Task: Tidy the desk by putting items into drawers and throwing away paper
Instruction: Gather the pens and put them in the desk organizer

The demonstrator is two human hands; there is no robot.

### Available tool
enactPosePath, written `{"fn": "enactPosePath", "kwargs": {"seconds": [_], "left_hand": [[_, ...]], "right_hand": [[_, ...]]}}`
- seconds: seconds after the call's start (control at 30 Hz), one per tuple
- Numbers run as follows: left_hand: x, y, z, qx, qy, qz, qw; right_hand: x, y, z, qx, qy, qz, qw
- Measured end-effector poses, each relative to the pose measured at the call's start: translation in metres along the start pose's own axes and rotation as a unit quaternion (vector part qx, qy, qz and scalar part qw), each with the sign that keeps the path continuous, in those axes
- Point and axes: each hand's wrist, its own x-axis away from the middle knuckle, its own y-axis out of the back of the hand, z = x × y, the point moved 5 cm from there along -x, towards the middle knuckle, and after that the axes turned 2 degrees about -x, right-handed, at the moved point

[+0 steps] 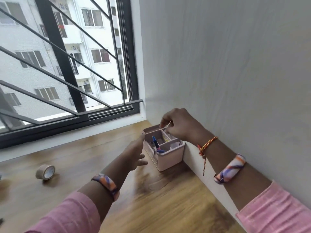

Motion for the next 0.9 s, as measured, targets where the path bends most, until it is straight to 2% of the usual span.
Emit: {"fn": "enactPosePath", "kwargs": {"seconds": [0.17, 0.3, 0.5, 0.63, 0.77, 0.9], "left_hand": [[0.026, 0.052, 0.000, -0.106, -0.097, 0.022, 0.989], [0.058, 0.113, 0.015, -0.181, -0.105, -0.042, 0.977], [0.128, 0.224, 0.067, -0.260, -0.033, -0.210, 0.942], [0.196, 0.286, 0.102, -0.318, 0.052, -0.351, 0.879], [0.246, 0.314, 0.135, -0.340, 0.121, -0.412, 0.837], [0.265, 0.318, 0.162, -0.343, 0.147, -0.425, 0.825]], "right_hand": [[-0.009, -0.028, 0.030, -0.020, 0.058, 0.036, 0.997], [-0.013, -0.068, 0.073, -0.029, 0.133, 0.111, 0.985], [0.003, -0.149, 0.138, -0.025, 0.260, 0.247, 0.933], [0.028, -0.203, 0.177, -0.002, 0.347, 0.350, 0.870], [0.054, -0.248, 0.210, 0.010, 0.420, 0.388, 0.821], [0.075, -0.280, 0.238, 0.003, 0.464, 0.382, 0.799]]}}
